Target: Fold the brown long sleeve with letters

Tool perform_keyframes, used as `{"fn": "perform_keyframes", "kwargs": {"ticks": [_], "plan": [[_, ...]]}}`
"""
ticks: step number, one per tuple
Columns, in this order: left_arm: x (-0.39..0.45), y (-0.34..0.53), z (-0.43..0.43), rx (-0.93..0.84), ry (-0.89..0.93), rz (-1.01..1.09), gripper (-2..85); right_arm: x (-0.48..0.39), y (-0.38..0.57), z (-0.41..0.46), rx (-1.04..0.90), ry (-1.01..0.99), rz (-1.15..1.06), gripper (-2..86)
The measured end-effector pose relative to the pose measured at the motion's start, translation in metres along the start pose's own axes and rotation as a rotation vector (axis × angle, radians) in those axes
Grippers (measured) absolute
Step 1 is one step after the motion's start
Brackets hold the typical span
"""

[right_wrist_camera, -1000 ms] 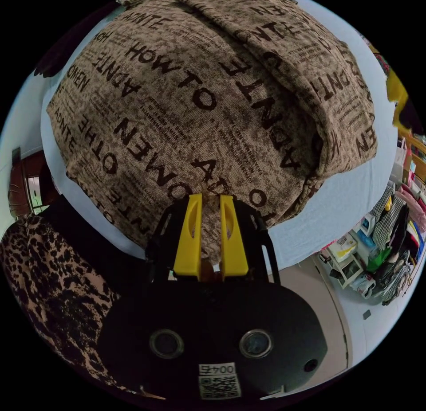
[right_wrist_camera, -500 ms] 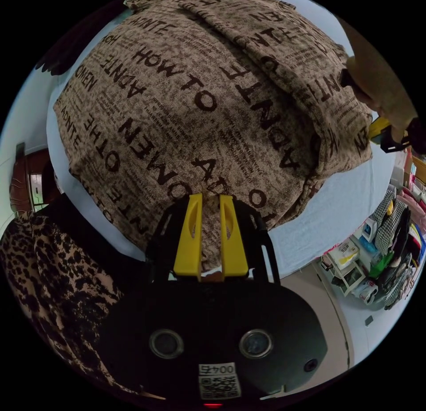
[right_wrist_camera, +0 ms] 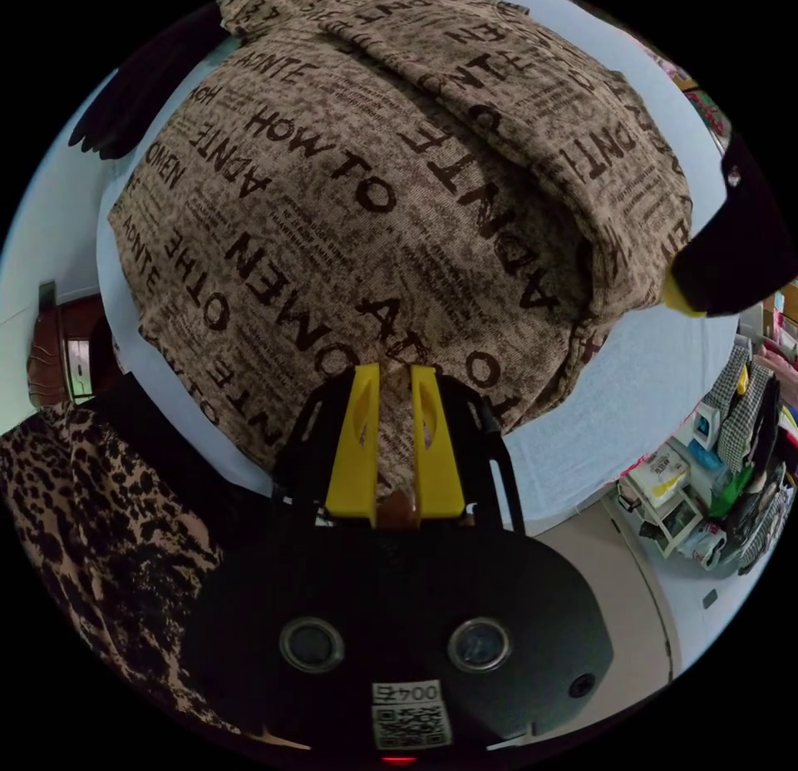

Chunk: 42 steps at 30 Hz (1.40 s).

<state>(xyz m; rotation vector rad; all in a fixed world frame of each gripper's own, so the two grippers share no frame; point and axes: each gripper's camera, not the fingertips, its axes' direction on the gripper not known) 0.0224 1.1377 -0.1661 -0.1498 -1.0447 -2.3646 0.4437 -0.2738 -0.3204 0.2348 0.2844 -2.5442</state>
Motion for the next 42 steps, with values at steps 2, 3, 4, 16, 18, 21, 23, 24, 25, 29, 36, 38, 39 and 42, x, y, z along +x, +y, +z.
{"fn": "perform_keyframes", "kwargs": {"ticks": [2, 3, 4, 16, 18, 21, 23, 24, 25, 29, 36, 38, 39, 42], "plan": [[0.024, -0.005, 0.007, -0.047, 0.003, 0.087, 8.1, -0.007, 0.004, 0.003, 0.015, 0.044, 0.007, 5.7], [0.028, -0.006, 0.009, -0.062, 0.000, 0.105, 8.4, -0.008, 0.005, 0.003, 0.017, 0.052, 0.010, 5.9], [0.036, -0.007, 0.014, -0.091, -0.009, 0.130, 8.8, -0.009, 0.006, 0.005, 0.022, 0.059, 0.016, 6.3], [0.075, -0.006, 0.031, -0.133, -0.127, 0.175, 3.7, -0.003, 0.009, 0.014, 0.017, 0.073, 0.010, 6.8], [0.071, -0.002, 0.024, -0.087, -0.129, 0.125, 3.4, -0.005, 0.009, 0.015, 0.019, 0.081, 0.007, 7.0], [0.055, 0.010, 0.025, -0.055, -0.064, 0.011, 3.5, -0.005, 0.010, 0.018, 0.021, 0.092, 0.007, 7.1], [0.045, 0.021, 0.032, -0.072, -0.001, -0.031, 4.2, -0.002, 0.011, 0.020, 0.023, 0.085, 0.013, 7.1], [0.042, 0.024, 0.029, -0.067, 0.014, -0.048, 4.4, -0.001, 0.011, 0.021, 0.023, 0.083, 0.014, 7.1], [0.033, 0.028, 0.024, -0.073, 0.067, -0.087, 5.2, 0.001, 0.012, 0.022, 0.026, 0.080, 0.014, 7.1], [0.009, 0.063, -0.016, 0.007, 0.212, -0.196, 7.7, 0.005, 0.014, 0.026, 0.033, 0.075, 0.021, 6.9], [0.012, 0.213, -0.085, 0.247, 0.049, -0.672, 7.9, 0.013, 0.017, 0.034, 0.033, 0.058, 0.042, 6.0], [0.018, 0.296, -0.092, 0.242, -0.085, -0.962, 8.0, 0.014, 0.018, 0.037, 0.031, 0.061, 0.042, 6.0], [0.018, 0.316, -0.092, 0.234, -0.104, -1.029, 8.0, 0.014, 0.018, 0.038, 0.031, 0.061, 0.044, 6.1], [0.019, 0.394, -0.083, 0.174, -0.098, -1.248, 7.8, 0.014, 0.020, 0.043, 0.028, 0.063, 0.056, 6.7]]}}
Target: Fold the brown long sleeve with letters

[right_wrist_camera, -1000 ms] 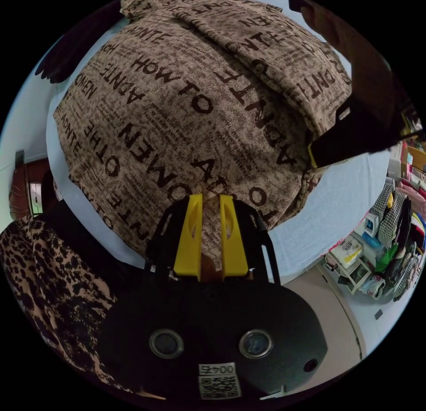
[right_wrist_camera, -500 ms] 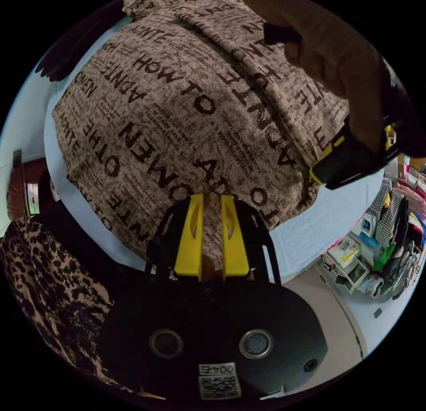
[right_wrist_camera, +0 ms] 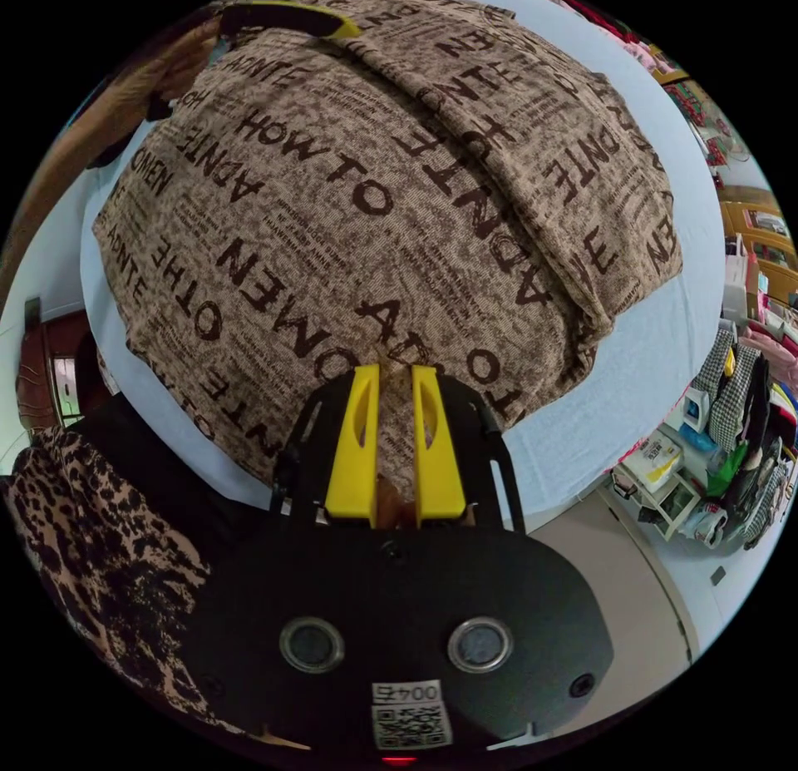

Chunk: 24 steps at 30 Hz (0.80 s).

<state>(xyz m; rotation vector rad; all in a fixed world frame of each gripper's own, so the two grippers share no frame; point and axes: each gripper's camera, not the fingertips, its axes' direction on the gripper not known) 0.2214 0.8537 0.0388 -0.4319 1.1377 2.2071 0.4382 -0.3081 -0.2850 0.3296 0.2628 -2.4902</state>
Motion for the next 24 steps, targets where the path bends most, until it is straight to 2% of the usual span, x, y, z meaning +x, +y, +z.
{"fn": "perform_keyframes", "kwargs": {"ticks": [2, 6, 10, 15, 20, 24], "plan": [[-0.031, 0.008, 0.014, -0.095, 0.028, -0.028, 7.3, -0.001, 0.002, 0.004, 0.000, 0.003, 0.002, 7.1], [-0.057, 0.004, -0.004, -0.082, 0.093, -0.057, 7.5, 0.000, 0.007, 0.012, 0.005, 0.003, 0.002, 6.5], [-0.067, 0.014, -0.058, -0.007, 0.140, -0.040, 7.3, 0.008, 0.019, 0.021, 0.040, -0.053, 0.034, 5.9], [-0.059, 0.087, -0.101, -0.033, 0.157, -0.035, 4.3, 0.009, 0.034, 0.034, 0.090, -0.085, 0.089, 6.3], [-0.047, 0.171, -0.095, -0.188, 0.143, -0.062, 1.2, -0.012, 0.062, 0.053, 0.204, -0.015, 0.106, 7.3], [-0.056, 0.186, -0.111, -0.098, 0.154, -0.102, 0.4, -0.019, 0.084, 0.068, 0.307, -0.012, 0.154, 7.4]]}}
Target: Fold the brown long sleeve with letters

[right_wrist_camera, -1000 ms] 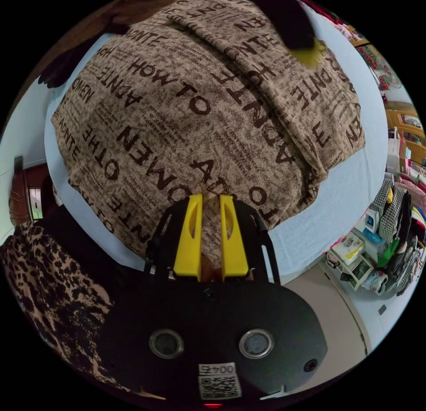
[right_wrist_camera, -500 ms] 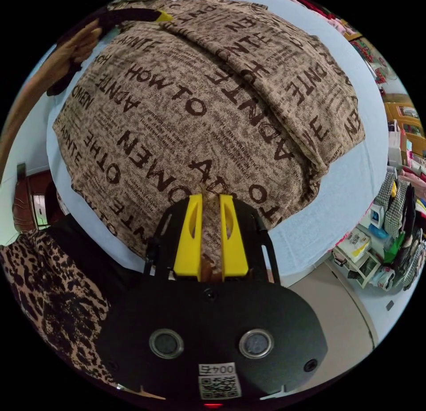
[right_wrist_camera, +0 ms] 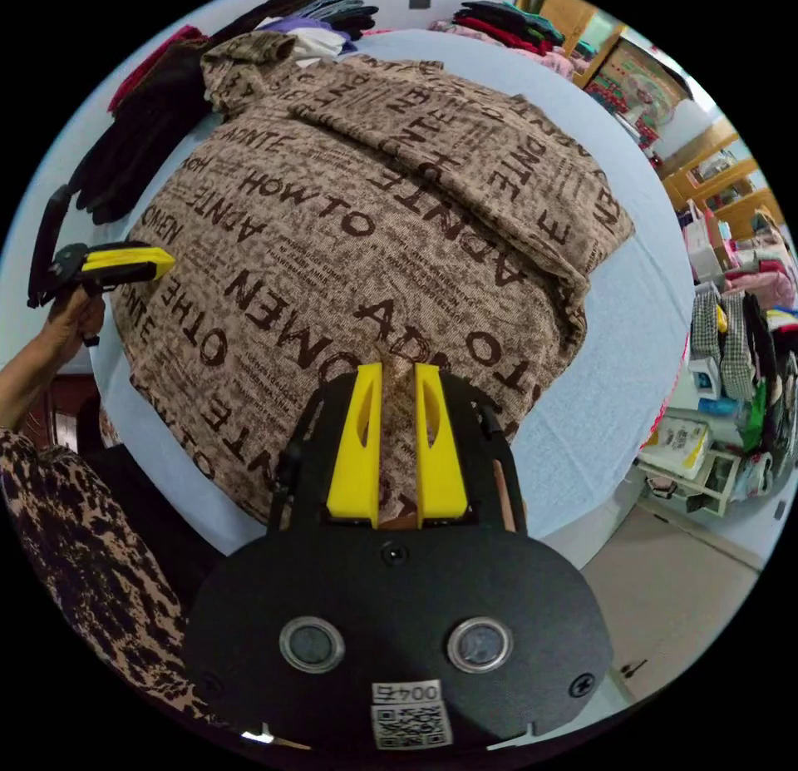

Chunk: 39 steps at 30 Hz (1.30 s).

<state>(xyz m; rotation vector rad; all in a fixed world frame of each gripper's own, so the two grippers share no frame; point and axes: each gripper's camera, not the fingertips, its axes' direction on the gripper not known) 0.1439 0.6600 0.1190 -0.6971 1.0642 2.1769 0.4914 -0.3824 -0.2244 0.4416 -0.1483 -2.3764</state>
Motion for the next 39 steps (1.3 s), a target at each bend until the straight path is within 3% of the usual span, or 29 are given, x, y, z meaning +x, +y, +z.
{"fn": "perform_keyframes", "kwargs": {"ticks": [6, 10, 20, 25, 32, 36, 39], "plan": [[-0.018, -0.006, -0.022, -0.036, 0.100, -0.009, 0.2, 0.037, 0.019, 0.000, 0.059, -0.242, 0.114, 8.7], [-0.004, -0.008, -0.038, -0.042, 0.024, 0.036, 0.2, 0.085, 0.029, -0.025, 0.222, -0.112, 0.268, 10.3], [0.021, -0.014, -0.068, -0.066, -0.046, 0.048, 0.2, 0.108, -0.017, 0.023, 0.061, 0.080, 0.240, 6.1], [0.041, -0.017, -0.079, -0.071, -0.098, 0.077, 0.3, 0.128, 0.000, 0.013, 0.107, -0.063, 0.318, 9.8], [0.065, -0.020, -0.093, -0.057, -0.119, 0.104, 1.1, 0.021, 0.028, -0.011, 0.364, -0.144, 0.141, 18.3], [0.073, -0.024, -0.100, -0.063, -0.094, 0.071, 3.2, -0.030, 0.026, 0.016, 0.384, -0.112, 0.104, 20.8], [0.078, -0.034, -0.117, -0.036, -0.074, 0.070, 10.7, -0.046, 0.024, 0.033, 0.358, -0.111, 0.117, 21.7]]}}
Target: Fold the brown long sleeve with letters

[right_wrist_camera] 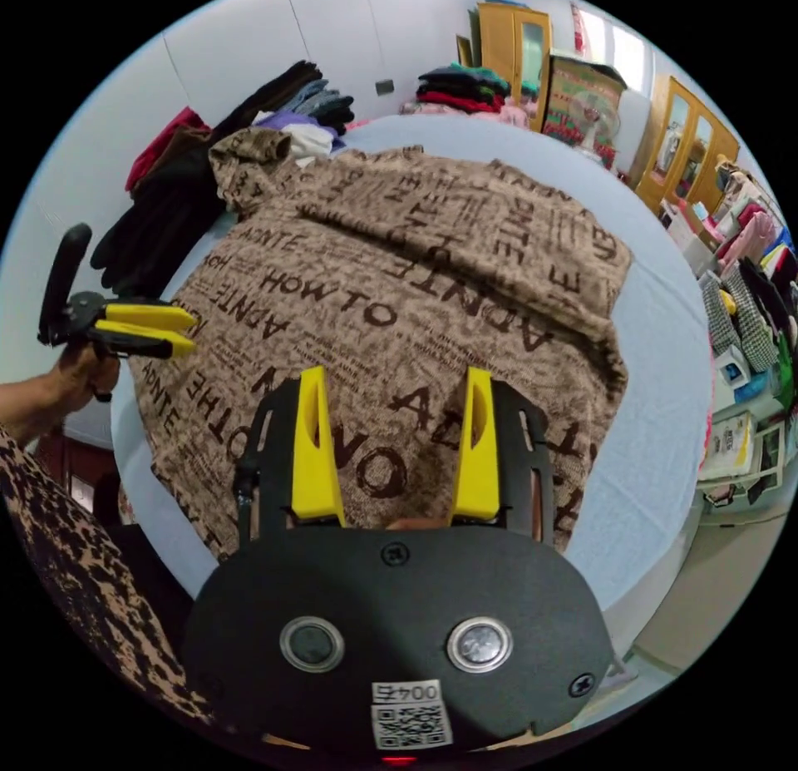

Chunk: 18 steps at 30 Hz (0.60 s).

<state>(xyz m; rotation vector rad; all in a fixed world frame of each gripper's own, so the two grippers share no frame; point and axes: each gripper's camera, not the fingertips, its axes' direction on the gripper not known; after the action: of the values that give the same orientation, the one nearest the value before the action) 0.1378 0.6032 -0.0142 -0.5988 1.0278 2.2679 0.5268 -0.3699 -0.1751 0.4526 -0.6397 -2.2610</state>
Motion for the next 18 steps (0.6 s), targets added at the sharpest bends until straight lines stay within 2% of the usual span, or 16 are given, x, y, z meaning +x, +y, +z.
{"fn": "perform_keyframes", "kwargs": {"ticks": [3, 8, 13, 18], "plan": [[-0.010, -0.022, -0.034, 0.083, -0.131, 0.030, 13.3, -0.014, -0.007, 0.002, -0.024, 0.064, -0.043, 22.4], [-0.074, -0.097, -0.090, 0.099, -0.542, 0.059, 15.5, -0.027, -0.053, 0.003, -0.217, 0.095, -0.081, 22.9], [-0.131, -0.163, -0.107, -0.012, -0.759, 0.038, 17.3, -0.035, -0.095, 0.006, -0.373, 0.112, -0.083, 22.9], [-0.146, -0.206, -0.107, -0.101, -0.840, 0.044, 16.4, -0.040, -0.120, 0.003, -0.434, 0.123, -0.079, 22.8]]}}
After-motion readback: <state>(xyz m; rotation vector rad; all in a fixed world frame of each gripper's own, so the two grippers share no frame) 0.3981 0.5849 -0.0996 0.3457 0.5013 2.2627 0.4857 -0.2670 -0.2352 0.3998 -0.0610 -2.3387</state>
